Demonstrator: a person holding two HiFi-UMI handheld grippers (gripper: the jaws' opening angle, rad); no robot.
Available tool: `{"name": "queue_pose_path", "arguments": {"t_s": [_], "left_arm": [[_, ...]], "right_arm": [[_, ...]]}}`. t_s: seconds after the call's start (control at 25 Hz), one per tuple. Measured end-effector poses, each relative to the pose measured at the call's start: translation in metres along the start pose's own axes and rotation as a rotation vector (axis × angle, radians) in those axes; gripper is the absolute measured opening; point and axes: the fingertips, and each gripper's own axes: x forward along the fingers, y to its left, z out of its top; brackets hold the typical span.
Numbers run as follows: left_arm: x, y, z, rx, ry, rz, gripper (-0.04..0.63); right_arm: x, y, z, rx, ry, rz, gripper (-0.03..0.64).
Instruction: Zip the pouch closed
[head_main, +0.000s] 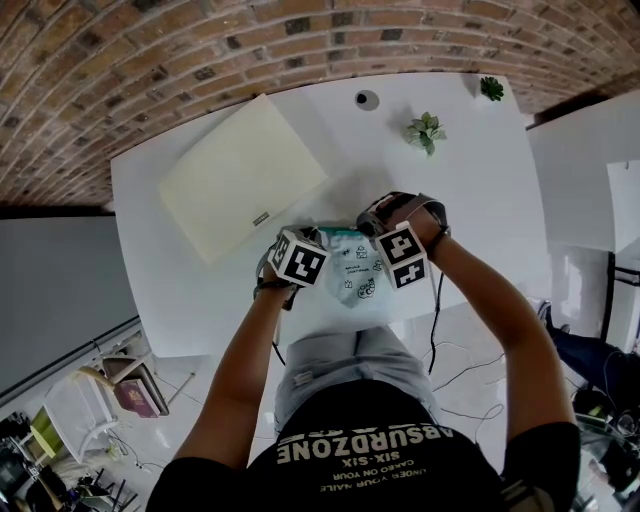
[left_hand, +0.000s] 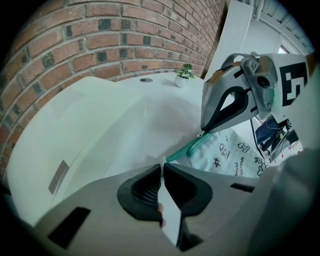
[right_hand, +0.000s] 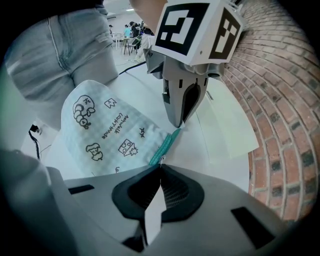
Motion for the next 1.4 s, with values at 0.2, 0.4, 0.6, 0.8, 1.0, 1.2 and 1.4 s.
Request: {"name": "queue_pose_path", "arguments": {"t_s": [0.2, 0.4, 0.6, 0.8, 1.0, 1.2, 1.4], "left_arm": [[-0.001, 0.0, -0.001, -0.001, -0.003, 0.003, 0.026], [0.0, 0.0, -0.001, 0.0, 0.001, 0.005, 0.026], [0.0, 0.0, 0.0, 0.003, 0.001, 0.008, 0.026], [0.0, -0.001, 0.0, 0.008, -0.001, 0.012, 0.026], [0.0, 0.0, -0.001, 0.006, 0.0, 0.014, 0.026], [0.0, -0.001, -0.001, 0.01, -0.002, 0.018, 0.026], [0.0, -0.002, 0.0, 0.012, -0.003, 0.022, 0.026]], "right_arm": [[-0.001, 0.004, -0.007, 0.026, 0.007, 0.002, 0.002], [-0.001, 0.005, -0.008, 0.039, 0.003, -0.009, 0.002], [-0.003, 0.006, -0.008, 0.044, -0.003, -0.016, 0.002], [-0.003, 0.008, -0.008, 0.044, -0.001, -0.017, 0.002], [-0.003, 0.013, -0.019, 0.074, 0.016, -0.008, 0.002], [-0.004, 0.014, -0.021, 0.09, 0.02, -0.023, 0.002], [-0.005, 0.015, -0.02, 0.096, 0.013, -0.031, 0.002]]}}
